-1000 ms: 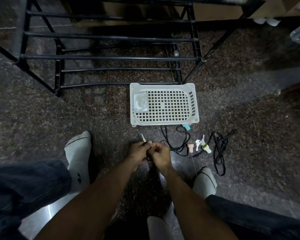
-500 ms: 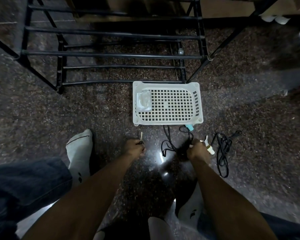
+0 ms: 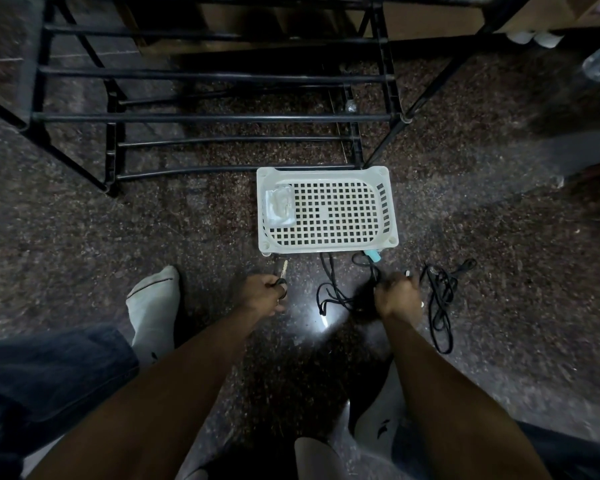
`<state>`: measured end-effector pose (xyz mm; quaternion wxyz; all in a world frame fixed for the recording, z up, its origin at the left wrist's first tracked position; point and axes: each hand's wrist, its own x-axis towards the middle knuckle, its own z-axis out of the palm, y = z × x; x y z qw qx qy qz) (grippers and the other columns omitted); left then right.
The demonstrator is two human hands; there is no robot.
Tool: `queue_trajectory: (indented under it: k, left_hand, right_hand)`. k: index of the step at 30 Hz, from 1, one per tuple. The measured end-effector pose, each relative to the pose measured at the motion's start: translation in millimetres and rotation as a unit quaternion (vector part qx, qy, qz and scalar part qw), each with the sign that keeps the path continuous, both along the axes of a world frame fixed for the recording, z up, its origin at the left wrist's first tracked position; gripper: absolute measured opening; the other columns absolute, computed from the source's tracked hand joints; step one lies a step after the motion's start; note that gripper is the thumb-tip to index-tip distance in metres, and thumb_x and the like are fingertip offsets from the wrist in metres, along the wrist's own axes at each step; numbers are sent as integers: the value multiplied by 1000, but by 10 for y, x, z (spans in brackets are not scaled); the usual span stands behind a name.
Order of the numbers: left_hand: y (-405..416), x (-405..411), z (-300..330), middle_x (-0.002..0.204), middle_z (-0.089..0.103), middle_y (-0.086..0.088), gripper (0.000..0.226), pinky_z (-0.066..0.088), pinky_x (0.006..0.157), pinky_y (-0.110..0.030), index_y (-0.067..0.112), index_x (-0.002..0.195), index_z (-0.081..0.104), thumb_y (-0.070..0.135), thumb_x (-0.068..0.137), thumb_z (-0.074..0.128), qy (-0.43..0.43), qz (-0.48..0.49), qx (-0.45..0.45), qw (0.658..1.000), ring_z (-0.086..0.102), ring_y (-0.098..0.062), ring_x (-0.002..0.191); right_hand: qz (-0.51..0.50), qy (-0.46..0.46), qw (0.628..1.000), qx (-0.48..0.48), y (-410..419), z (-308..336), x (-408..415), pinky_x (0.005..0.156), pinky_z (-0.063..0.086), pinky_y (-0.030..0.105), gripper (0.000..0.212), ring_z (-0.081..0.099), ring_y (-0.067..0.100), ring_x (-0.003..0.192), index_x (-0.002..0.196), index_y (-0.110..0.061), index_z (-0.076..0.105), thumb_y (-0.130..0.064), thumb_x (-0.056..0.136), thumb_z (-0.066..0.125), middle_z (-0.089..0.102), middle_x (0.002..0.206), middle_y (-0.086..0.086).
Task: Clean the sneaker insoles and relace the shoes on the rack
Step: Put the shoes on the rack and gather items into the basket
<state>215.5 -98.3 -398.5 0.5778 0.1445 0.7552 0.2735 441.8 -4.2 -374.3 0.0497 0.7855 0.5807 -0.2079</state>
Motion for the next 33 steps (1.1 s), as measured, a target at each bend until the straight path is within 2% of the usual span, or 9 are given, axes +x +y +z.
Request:
queue_trajectory:
  k: [5,9,18,21,23,25,29,31,33]
  left_hand:
    - [-31,-33,-102,68,62,-1,19,34,43,-17,0,103,62,17,94,59,-3,-7,-19,1000,51,-6,38]
    - [-32,-42,-157,70,60,-2,25,34,39,-15,-5,111,59,15,95,58,-5,-16,-34,999,50,-4,35]
    - [-1,1,-50,77,58,-5,26,35,38,-13,-9,112,58,10,94,58,-2,-15,-31,999,48,-1,35]
    - [-10,13,65,83,62,-8,7,47,54,-21,10,90,65,13,94,60,28,-24,-14,999,60,-15,54]
    - [-35,7,82,81,67,-8,17,53,69,-35,16,75,63,18,92,62,97,-59,23,993,67,-28,73]
    - [-53,4,159,79,67,-1,11,51,70,-32,18,83,68,23,91,62,167,-128,62,976,66,-24,80]
    - [53,-21,361,86,70,5,13,48,67,-25,23,102,70,26,92,62,223,-164,143,950,66,-16,80]
    - [167,-64,461,89,72,1,16,53,70,-28,21,105,70,24,91,64,238,-157,166,944,66,-17,79]
    - [300,-124,528,92,73,-2,18,53,68,-25,19,107,71,22,91,63,267,-162,172,934,66,-17,77]
  right_hand:
    - [32,-115,993,-20,309,-75,202,95,39,47,33,43,34,122,118,-11,60,-25,88,59,51,129,13]
    - [20,-118,991,-59,414,-146,292,100,32,46,35,42,31,127,119,-16,61,-32,89,59,58,128,11]
    - [-10,-28,999,-21,422,-85,155,94,43,40,27,55,39,114,112,-9,68,-14,87,61,64,115,23]
    - [-87,108,988,67,365,-58,86,84,49,38,22,63,37,99,104,-4,72,-8,86,59,69,103,22]
    - [-229,269,929,109,307,-54,-43,79,49,36,13,64,30,91,92,-1,70,-1,87,58,67,93,14]
    - [-350,415,827,146,210,-8,-194,81,49,40,16,61,26,83,79,-9,62,5,86,57,62,86,10]
    - [-399,582,700,113,33,184,-486,73,54,41,21,63,22,72,79,-15,55,1,92,51,63,80,6]
    - [-381,640,663,72,22,269,-659,73,58,43,20,66,28,71,84,-14,52,3,94,46,65,83,14]
    - [-356,645,675,44,91,338,-840,74,58,44,13,67,30,71,89,-12,50,-2,97,47,66,84,19]
